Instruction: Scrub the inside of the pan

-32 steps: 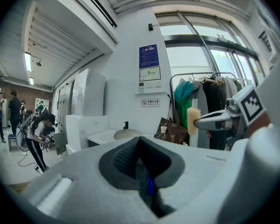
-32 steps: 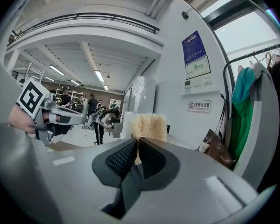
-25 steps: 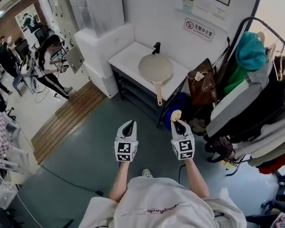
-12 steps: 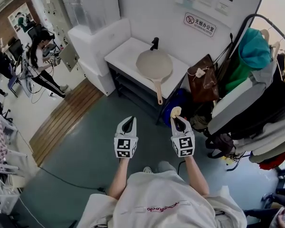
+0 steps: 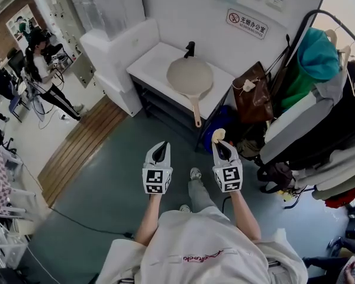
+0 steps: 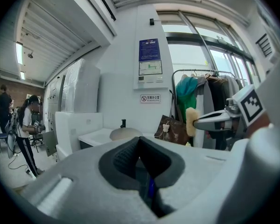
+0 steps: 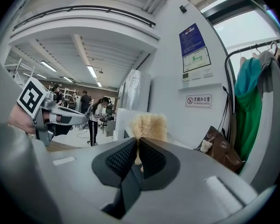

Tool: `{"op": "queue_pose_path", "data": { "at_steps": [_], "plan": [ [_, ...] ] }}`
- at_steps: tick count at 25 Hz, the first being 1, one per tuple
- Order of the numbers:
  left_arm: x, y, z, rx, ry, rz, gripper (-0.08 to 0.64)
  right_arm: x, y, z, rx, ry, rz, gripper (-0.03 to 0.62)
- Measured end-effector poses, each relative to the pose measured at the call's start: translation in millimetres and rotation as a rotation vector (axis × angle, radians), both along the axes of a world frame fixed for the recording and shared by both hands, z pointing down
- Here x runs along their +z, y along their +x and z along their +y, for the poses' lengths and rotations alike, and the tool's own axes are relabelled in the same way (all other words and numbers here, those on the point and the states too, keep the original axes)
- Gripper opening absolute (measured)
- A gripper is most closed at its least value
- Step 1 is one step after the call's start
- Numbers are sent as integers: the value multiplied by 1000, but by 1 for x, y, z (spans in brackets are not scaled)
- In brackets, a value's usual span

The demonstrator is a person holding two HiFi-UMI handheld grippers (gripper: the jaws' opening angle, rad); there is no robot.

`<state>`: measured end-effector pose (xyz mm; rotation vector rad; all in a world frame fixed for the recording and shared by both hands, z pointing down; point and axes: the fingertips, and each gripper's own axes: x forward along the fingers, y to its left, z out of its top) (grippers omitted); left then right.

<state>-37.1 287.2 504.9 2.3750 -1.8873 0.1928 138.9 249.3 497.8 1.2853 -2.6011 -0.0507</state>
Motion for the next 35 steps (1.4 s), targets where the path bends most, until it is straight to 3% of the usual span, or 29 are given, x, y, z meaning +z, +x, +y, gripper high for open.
{"op": "queue_pose_path", "data": {
  "at_steps": [17, 35],
  "plan": [
    [9, -27, -86, -30, -5, -9, 0, 8, -30, -92, -26, 4, -16, 25],
    [4, -43, -273, -49, -26, 11, 0, -4, -58, -279, -81, -5, 24, 25]
  ]
}}
